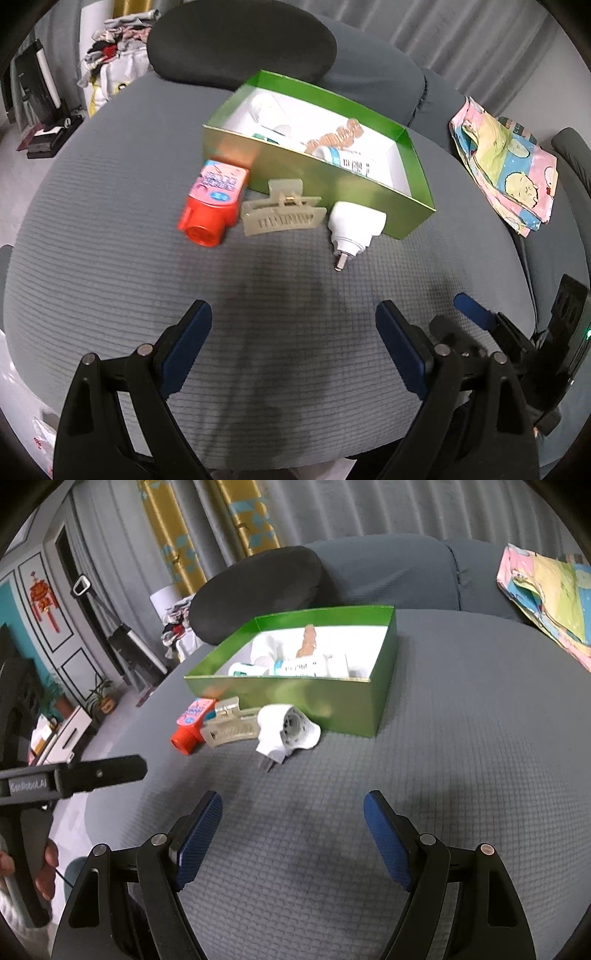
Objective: Organize rigid objects
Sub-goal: 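Withdraw the left tool toward the white plug adapter beside the box, then close the left tool on the white plug adapter, then lift the plug adapter with the left tool and lower it into the box, then open the left tool to release the plug adapter in the box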
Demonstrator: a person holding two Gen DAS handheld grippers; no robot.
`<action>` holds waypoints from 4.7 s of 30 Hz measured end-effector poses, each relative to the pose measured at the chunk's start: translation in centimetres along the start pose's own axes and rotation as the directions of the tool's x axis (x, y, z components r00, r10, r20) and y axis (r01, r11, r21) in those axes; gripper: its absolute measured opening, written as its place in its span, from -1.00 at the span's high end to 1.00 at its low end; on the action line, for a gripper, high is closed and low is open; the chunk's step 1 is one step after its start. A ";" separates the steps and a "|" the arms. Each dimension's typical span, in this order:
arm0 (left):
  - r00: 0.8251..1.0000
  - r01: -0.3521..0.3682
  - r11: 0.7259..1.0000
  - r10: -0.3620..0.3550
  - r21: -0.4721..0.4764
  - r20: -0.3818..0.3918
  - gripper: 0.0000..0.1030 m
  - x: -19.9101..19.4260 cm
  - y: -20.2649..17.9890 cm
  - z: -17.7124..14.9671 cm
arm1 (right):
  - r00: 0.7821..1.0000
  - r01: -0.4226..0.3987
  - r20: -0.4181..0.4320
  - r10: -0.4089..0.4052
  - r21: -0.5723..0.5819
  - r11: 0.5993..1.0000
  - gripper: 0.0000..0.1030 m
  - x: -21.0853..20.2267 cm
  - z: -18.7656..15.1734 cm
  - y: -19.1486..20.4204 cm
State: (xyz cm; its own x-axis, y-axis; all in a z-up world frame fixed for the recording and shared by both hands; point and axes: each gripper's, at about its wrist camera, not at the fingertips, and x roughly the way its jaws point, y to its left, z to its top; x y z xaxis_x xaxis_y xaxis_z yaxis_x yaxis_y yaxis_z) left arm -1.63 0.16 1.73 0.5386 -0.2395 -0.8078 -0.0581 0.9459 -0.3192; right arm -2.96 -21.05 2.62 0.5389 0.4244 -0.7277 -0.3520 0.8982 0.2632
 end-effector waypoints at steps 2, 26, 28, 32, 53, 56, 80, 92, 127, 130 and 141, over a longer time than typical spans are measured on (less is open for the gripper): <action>1.000 0.015 1.000 -0.015 -0.002 -0.014 -0.75 0.6 -0.1 0.0 | 1.000 0.009 -0.010 -0.009 -0.015 1.000 -0.56 0.3 -0.4 0.0; 0.989 0.091 0.995 -0.087 0.028 -0.118 -0.74 8.2 -3.1 3.9 | 0.995 -0.084 -0.055 0.080 -0.083 0.993 -0.56 7.6 3.0 -0.1; 0.987 0.103 0.994 -0.099 0.027 -0.127 -0.73 8.8 -3.1 4.0 | 0.994 -0.095 -0.063 0.089 -0.090 0.991 -0.56 8.3 3.3 -0.2; 0.984 0.114 0.993 -0.108 0.034 -0.144 -0.72 9.7 -3.4 4.4 | 0.992 -0.103 -0.081 0.095 -0.099 0.990 -0.56 9.6 3.8 -0.2; 0.982 0.132 0.985 -0.114 0.111 -0.153 -0.32 11.2 -4.6 5.1 | 0.981 -0.173 -0.107 0.164 -0.076 0.982 -0.33 11.8 5.1 -0.4; 0.982 0.129 0.985 -0.111 0.118 -0.151 -0.32 11.1 -4.9 5.1 | 0.981 -0.173 -0.102 0.166 -0.069 0.982 -0.32 11.7 5.1 -0.4; 0.984 0.171 0.954 -0.180 0.245 0.017 -0.32 2.5 -8.4 4.1 | 0.992 -0.077 0.092 0.092 -0.161 0.984 -0.31 2.0 6.0 4.0; 0.972 0.166 0.934 -0.208 0.317 0.105 -0.32 -0.8 -9.6 8.3 | 0.974 -0.038 0.213 0.079 -0.187 0.982 -0.31 -1.1 10.2 4.7; 0.978 0.209 0.953 -0.206 0.218 -0.039 -0.32 9.9 -6.8 16.3 | 0.996 -0.065 0.058 0.071 -0.099 0.993 -0.31 10.2 16.0 0.1; 0.976 0.217 0.955 -0.210 0.203 -0.056 -0.32 10.7 -6.3 16.5 | 0.997 -0.058 0.039 0.062 -0.100 0.993 -0.31 11.0 15.9 -0.1; 0.968 0.243 0.959 -0.231 0.143 -0.095 -0.32 12.2 -4.7 16.5 | 0.999 -0.044 0.004 0.044 -0.101 0.994 -0.31 12.7 15.6 -0.3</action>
State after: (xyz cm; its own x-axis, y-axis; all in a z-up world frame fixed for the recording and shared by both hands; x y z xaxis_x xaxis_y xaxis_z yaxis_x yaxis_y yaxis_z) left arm 19.09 -3.60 1.57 0.4550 -0.4715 -0.7554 0.1957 0.8805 -0.4317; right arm 15.90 -14.18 3.16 0.5258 0.4644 -0.7127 -0.4508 0.8626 0.2295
